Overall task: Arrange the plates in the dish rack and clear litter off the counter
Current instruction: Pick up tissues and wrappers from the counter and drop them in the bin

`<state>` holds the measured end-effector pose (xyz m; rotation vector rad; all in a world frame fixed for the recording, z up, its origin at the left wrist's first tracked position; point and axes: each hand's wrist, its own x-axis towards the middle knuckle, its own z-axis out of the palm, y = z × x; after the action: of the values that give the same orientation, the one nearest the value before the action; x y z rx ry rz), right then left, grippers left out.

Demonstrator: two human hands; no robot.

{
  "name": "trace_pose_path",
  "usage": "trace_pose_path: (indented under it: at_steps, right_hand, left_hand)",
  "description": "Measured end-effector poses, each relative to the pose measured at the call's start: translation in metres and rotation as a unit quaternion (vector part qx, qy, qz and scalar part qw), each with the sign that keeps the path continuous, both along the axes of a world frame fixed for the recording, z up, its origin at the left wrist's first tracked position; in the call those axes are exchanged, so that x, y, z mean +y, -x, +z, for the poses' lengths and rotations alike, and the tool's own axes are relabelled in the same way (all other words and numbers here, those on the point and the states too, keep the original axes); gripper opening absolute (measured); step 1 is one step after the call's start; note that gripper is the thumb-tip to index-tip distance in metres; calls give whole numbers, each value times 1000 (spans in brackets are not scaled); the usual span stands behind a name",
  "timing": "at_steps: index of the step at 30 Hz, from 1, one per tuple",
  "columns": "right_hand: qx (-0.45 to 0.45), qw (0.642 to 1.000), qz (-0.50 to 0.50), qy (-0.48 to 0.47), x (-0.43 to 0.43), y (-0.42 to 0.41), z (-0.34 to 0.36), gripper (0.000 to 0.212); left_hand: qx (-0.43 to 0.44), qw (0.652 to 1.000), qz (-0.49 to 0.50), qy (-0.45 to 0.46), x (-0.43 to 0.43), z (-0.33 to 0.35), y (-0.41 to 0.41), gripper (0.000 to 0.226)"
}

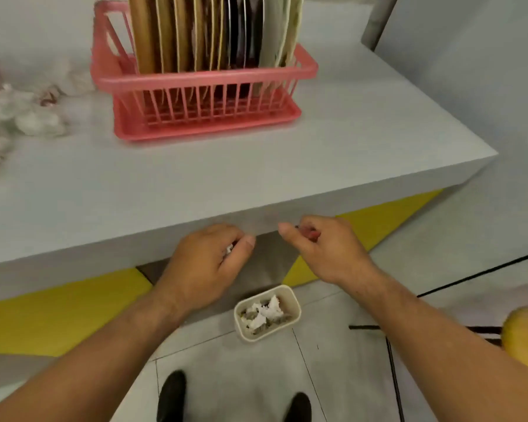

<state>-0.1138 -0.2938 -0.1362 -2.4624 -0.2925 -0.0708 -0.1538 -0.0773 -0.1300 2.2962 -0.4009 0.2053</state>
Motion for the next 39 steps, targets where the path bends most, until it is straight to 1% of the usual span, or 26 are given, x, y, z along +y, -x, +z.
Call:
trace_pose_path:
  at_steps: [4,6,10,14,16,18,21,22,26,28,31,32,34,37,38,39]
  right_hand:
    - [50,996,-51,-49,-55,10,-57,56]
    - [72,993,-80,-53,-70,16,-88,62]
    - [148,984,-95,-40,-89,34,-148,64]
    - [166,983,-82,-8,-105,39,-221,64]
    - [186,980,-75,1,-107,39,-260,62]
    - [210,976,-61,-1,-108,38,-304,51]
    - [255,966,-30,-5,-108,33,-370,18]
    - [263,965,-25,0,-106,29,-391,15]
    - [265,963,16,48,-88,9,-463,33]
    - [256,963,34,80,-77,-5,-497,30]
    - [256,957,60,124,-66,-25,-542,34]
    - [255,953,71,145,-64,-30,-557,33]
    - [253,945,87,189,-62,-38,-585,22]
    - [275,935,121,190,-61,-46,-620,16]
    - [278,930,142,193,-62,-46,-629,21]
    - [285,923,160,204,-63,-47,-634,37]
  left_hand:
    - [49,998,26,-27,-61,-52,11,34]
    - [78,995,40,-46,-80,-84,14,35]
    - [149,983,54,-95,-100,-148,20,38]
    - [206,969,62,-120,-116,-230,18,33]
    - [220,965,60,-128,-122,-275,17,32]
    - [228,964,46,-130,-125,-322,15,29]
    - [257,955,21,-143,-125,-392,11,27]
    - [265,953,15,-146,-124,-415,9,27]
    - [276,948,21,-160,-119,-495,2,27]
    - [279,944,40,-171,-116,-528,-4,29]
    - [282,938,62,-193,-112,-568,-18,31]
    - [281,937,66,-198,-111,-580,-22,30]
    - [276,938,64,-202,-111,-601,-30,28]
    - [272,942,45,-189,-113,-627,-33,24]
    - [268,945,37,-184,-114,-633,-34,23]
    - [265,947,31,-179,-114,-639,-34,22]
